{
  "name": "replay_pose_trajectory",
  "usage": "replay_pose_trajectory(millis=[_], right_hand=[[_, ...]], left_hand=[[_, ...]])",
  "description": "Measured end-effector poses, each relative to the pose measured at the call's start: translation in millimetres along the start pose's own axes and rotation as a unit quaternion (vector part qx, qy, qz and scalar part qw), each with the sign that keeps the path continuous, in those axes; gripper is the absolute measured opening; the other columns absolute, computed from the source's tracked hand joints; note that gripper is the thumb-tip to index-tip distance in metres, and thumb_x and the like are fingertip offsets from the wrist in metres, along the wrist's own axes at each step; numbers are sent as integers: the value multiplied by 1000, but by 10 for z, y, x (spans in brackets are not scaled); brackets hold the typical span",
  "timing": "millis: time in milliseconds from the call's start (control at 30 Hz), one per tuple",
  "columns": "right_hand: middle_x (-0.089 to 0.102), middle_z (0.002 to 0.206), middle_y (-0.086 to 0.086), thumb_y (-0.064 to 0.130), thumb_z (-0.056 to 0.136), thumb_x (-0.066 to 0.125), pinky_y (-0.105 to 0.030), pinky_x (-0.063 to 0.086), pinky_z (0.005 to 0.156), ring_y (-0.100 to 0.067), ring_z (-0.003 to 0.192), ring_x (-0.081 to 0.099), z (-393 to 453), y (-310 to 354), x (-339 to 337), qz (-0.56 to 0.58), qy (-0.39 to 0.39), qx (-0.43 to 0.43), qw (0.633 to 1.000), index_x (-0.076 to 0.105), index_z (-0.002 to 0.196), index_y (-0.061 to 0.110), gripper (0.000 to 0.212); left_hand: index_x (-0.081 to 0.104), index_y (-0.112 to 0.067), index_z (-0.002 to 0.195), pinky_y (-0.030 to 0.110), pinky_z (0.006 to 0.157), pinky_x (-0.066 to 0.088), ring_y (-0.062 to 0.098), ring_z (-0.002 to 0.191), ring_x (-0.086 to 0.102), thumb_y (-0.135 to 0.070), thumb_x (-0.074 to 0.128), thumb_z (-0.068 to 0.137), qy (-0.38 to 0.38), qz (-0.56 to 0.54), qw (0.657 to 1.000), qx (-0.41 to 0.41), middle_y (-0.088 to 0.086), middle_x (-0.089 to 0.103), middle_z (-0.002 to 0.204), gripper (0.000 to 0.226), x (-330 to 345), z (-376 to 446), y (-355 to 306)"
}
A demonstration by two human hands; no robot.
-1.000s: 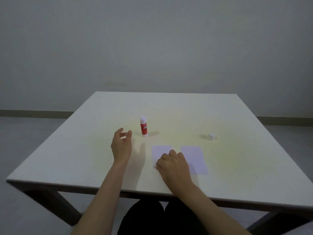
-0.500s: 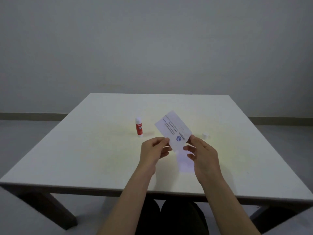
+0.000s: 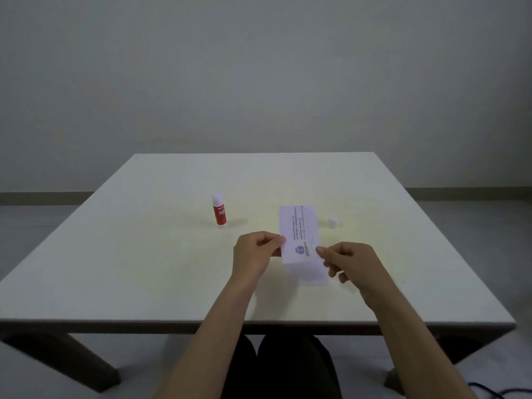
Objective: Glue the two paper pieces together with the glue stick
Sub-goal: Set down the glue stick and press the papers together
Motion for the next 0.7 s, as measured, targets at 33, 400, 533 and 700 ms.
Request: replay_pose_trajectory(millis=[33,400,533,700], right_hand=[[66,65,-6,22,81,71,-23,39,46,-13,48,55,48,-22,-13,18,12,12,1000,70,73,2,22],[59,49,-6,2,80,66,-19,35,34,-11,34,48,274,-282,-59,-15,10,44,999,67,66,-1,15],[58,47,-8,4,80,66,-18,31,33,-13,31,41,291,-302,-57,-58,-4,38,998,67,66,-2,15],[58,49,-12,3,80,64,-21,33,36,-17,33,41,299,-318,-44,-79,-9,31,996,67,63,0,17]], left_hand=[[71,-22,63,16,60,46,8,64,73,-17,69,80,9,2,1000,-6,-11,76,67,17,24,5,27],[70,-22,57,6,54,46,8,57,72,-17,74,75,32,99,995,-5,-14,74,61,19,102,3,209],[69,-24,56,20,63,52,5,55,69,-21,74,74,25,161,987,14,-12,72,59,18,117,23,206],[68,-24,56,39,72,56,20,64,71,-22,75,72,15,196,980,20,-1,74,62,18,123,34,192]])
Point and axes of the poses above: each hand's wrist, its own z-axis towards the middle knuckle, its own x-axis out of the palm, y = z × x, the point moved 7 cm from there along z, towards the middle knuckle
